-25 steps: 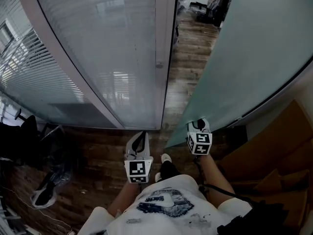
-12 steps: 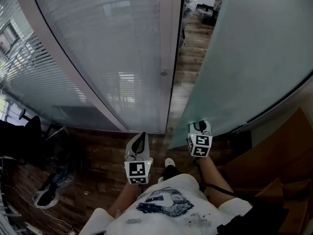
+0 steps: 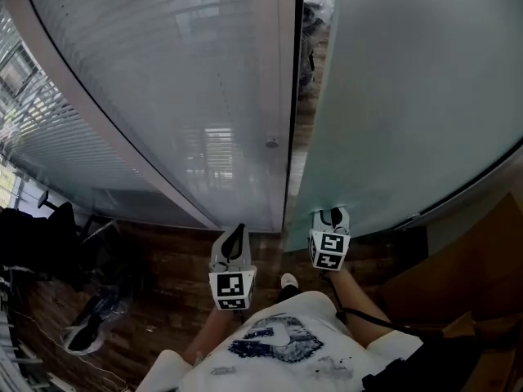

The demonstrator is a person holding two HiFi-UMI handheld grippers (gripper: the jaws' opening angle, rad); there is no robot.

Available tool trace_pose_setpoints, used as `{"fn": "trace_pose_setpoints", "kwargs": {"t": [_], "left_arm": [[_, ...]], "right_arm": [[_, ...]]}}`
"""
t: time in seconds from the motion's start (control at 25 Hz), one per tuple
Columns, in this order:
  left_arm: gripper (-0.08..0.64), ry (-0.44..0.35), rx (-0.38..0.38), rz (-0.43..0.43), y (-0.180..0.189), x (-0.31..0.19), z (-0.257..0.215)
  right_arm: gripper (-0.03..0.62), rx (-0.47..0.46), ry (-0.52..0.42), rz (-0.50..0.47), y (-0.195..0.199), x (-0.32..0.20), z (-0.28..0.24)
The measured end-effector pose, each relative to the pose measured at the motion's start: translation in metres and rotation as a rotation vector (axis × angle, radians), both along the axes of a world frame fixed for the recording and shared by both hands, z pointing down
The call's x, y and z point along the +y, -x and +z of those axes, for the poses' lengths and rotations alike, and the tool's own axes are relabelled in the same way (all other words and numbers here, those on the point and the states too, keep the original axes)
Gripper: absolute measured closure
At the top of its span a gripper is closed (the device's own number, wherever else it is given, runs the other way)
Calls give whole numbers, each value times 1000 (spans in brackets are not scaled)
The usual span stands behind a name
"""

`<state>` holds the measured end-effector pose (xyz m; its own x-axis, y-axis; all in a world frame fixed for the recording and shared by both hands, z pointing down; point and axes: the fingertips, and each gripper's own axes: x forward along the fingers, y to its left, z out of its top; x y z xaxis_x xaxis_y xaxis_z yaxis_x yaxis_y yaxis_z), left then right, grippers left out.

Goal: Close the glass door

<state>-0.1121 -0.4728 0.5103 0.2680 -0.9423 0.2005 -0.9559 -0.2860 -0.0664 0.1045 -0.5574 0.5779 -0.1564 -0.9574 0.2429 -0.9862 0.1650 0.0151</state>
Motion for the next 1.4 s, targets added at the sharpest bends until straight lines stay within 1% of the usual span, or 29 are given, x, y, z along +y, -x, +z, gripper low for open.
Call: {"fn": "trace_pose_setpoints", "kwargs": {"t": [0.24,0.36,0.48,0.6,0.72,0.84,1.16,1.4], "left_arm": [[557,19,-8,-17,-6,-25,6],[557,10,-28,-29,-7,-36,-3],[557,16,-27,-46,-10,-46,-9],[557,11,-27,-64,-14,-52,-10],[557,-4,-54,-81,-14,-59,-6],[557,-7,-57,-93,-16,-61,-5],[557,20,-68,-76,-24,-73,6],[557,30,-77,-27,-34,-86,13]], "right_arm": [[471,0,-10,-14,5,-19,9],[471,2,-10,-24,8,-28,1],[471,-4,-14,-36,12,-37,-6],[471,0,-14,-40,13,-43,-3],[469,-1,-18,-44,14,-51,-4],[471,-2,-22,-43,16,-56,-6],[471,-5,-25,-56,20,-69,-4],[471,-2,-36,-44,20,-79,-5]]}}
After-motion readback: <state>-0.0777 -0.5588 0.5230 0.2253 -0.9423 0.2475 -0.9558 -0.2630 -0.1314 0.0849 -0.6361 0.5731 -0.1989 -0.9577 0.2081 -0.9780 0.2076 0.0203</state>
